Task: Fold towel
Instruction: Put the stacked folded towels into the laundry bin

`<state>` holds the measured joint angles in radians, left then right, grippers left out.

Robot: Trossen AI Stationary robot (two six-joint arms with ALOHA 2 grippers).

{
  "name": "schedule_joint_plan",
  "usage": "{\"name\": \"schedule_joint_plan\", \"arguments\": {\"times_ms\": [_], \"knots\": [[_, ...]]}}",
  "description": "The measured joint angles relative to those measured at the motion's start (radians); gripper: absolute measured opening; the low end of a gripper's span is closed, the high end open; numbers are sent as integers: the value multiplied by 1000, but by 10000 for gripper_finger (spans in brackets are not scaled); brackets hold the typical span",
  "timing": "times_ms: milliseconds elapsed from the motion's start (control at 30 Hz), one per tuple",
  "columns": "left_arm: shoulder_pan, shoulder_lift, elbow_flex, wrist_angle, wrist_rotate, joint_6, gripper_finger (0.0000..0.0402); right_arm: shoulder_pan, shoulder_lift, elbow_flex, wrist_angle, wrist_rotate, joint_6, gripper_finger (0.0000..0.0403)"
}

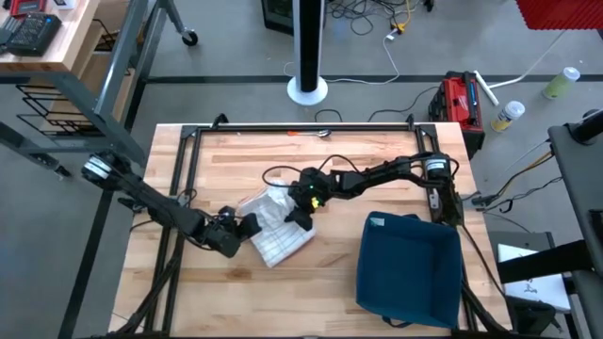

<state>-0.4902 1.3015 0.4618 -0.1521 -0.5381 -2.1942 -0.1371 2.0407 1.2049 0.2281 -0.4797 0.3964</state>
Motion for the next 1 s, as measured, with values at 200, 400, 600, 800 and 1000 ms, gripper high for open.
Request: {"name": "schedule_joint_plan", "arguments": {"times_ms": [200,400,600,800,1000], "knots": [[20,69,0,82,-8,-9,212,-30,-1,0,9,-19,0,45],[59,234,4,320,-4,-18,208,-50,-2,0,9,-31,-8,45],[61,329,34,352,-31,8,211,-68,-2,18,9,-55,-18,45],[61,309,53,278,-82,-26,197,-73,-2,21,6,-51,-13,45],[63,267,19,211,-115,-35,207,-73,-2,18,-23,-23,-12,45]]}}
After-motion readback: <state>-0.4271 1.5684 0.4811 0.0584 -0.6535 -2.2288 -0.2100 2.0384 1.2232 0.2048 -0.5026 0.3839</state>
